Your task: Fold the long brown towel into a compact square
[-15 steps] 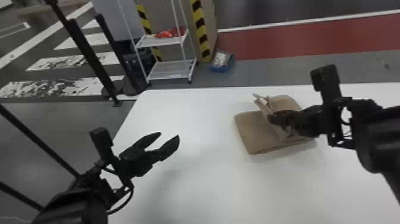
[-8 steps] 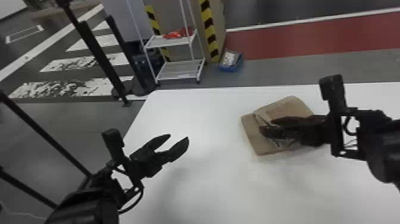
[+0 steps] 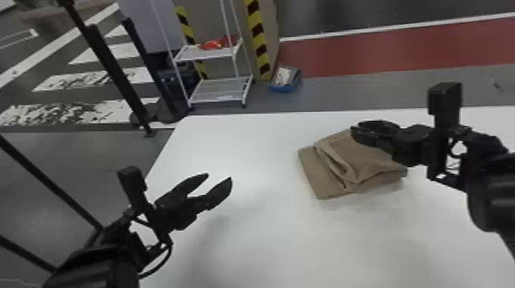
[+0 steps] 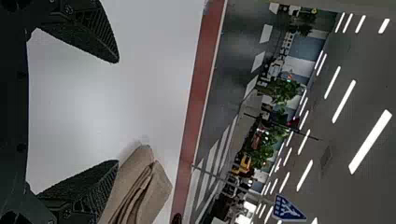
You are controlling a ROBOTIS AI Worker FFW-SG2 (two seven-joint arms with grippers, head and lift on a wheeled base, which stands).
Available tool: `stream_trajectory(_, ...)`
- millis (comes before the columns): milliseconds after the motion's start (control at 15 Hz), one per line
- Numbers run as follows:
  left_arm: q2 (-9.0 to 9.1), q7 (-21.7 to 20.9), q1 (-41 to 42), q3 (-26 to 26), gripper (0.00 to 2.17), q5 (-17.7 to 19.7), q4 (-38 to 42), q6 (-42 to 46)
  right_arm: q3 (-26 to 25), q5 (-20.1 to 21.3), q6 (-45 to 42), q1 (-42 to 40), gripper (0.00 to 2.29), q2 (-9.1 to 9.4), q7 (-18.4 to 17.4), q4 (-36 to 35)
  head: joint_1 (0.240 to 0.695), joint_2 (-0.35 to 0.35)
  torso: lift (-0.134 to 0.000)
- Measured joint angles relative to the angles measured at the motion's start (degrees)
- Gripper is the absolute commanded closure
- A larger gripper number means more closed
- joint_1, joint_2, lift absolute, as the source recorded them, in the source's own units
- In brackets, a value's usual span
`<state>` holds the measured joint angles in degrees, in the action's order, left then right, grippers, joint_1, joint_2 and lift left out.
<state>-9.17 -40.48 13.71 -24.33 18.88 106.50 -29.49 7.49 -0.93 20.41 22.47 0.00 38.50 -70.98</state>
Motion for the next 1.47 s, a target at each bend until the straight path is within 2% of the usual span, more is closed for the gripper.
stream_trajectory(267, 0.26, -0.2, 0.0, 0.1, 0.12, -0.3, 0.0, -0.1, 3.0, 4.1, -2.1, 1.8, 1.77, 0.0, -0.5, 4.9, 0.695, 0.293, -0.125)
stream_trajectory(600, 0.48, -0.3, 0.0, 0.0, 0.12, -0.5, 0.0, -0.5, 8.5, 7.0, 0.0, 3.0, 1.76, 0.0, 1.3, 8.5, 0.695, 0.326, -0.125)
stream_trajectory(800, 0.56, -0.4, 0.0, -0.1, 0.12, -0.6, 0.0, -0.7, 10.5, 6.8, 0.4, 2.9, 1.76, 0.0, 5.8, 8.9, 0.695, 0.35, -0.125)
stream_trajectory(1067, 0.38, -0.4, -0.2, -0.3, 0.12, -0.6, 0.0, -0.7, 11.5, 6.9, 1.7, 0.7, 1.76, 0.0, 14.2, 6.2, 0.695, 0.35, -0.125)
stream_trajectory(1267, 0.04, -0.4, -0.6, -0.3, 0.12, -0.6, 0.0, -0.7, 11.6, 10.4, 8.5, -1.8, 1.76, 0.0, 20.9, 0.2, 0.695, 0.35, -0.125)
stream_trajectory(1400, -0.04, -0.4, -0.9, -0.1, 0.12, -0.6, -0.3, -0.7, 11.2, 12.7, 12.0, -3.7, 1.76, 0.0, 22.2, -4.5, 0.695, 0.35, -0.125)
stream_trajectory(1467, -0.05, -0.4, -1.1, -0.1, 0.12, -0.6, -0.5, -0.7, 10.3, 12.0, 12.7, -4.8, 1.76, 0.0, 22.6, -6.9, 0.695, 0.35, -0.125)
